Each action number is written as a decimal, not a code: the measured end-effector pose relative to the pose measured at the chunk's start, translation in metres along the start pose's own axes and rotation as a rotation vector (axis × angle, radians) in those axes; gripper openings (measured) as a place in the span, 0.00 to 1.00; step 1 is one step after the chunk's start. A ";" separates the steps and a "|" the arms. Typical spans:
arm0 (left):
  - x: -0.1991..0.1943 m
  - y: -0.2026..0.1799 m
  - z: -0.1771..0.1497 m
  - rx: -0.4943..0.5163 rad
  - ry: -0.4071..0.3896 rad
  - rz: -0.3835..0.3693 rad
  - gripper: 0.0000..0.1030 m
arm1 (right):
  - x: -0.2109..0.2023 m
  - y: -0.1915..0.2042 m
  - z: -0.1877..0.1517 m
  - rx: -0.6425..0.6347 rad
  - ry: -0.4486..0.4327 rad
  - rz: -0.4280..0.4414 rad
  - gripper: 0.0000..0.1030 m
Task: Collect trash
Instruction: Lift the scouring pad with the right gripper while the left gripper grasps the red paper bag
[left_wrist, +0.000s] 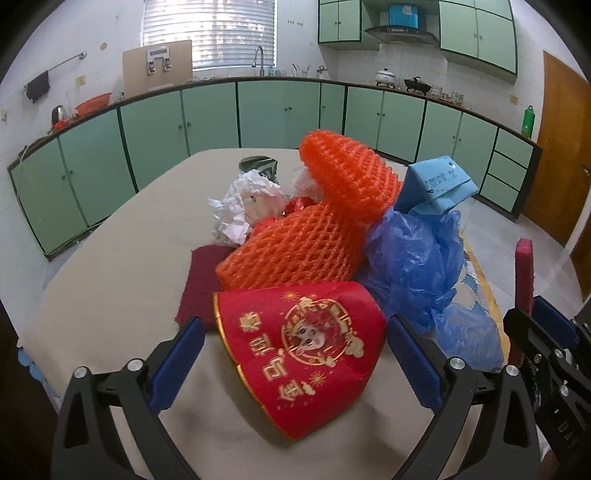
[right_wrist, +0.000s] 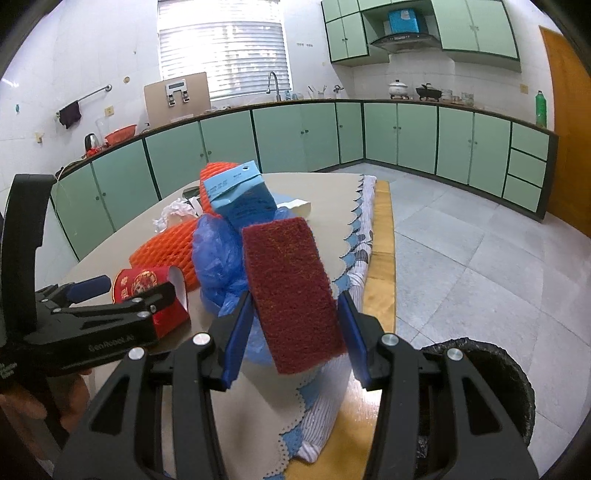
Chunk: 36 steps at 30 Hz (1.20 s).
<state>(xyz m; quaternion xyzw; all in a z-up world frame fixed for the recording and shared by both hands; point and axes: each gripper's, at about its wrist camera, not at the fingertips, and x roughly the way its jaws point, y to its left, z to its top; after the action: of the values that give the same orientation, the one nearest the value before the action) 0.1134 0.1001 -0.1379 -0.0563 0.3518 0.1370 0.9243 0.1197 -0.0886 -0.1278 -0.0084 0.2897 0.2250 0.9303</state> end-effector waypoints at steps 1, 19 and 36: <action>0.002 -0.001 0.000 0.000 0.002 0.000 0.94 | 0.000 0.000 0.000 0.002 0.000 0.001 0.44; 0.013 0.009 -0.007 -0.096 0.059 -0.075 0.90 | 0.008 0.003 0.002 -0.002 0.037 0.001 0.44; -0.046 0.014 -0.006 -0.048 -0.049 -0.131 0.82 | -0.021 -0.008 0.006 0.028 -0.005 -0.031 0.44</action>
<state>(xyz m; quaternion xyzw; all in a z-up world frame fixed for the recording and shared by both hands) 0.0726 0.1023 -0.1113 -0.0981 0.3214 0.0861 0.9379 0.1108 -0.1032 -0.1117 0.0010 0.2903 0.2066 0.9344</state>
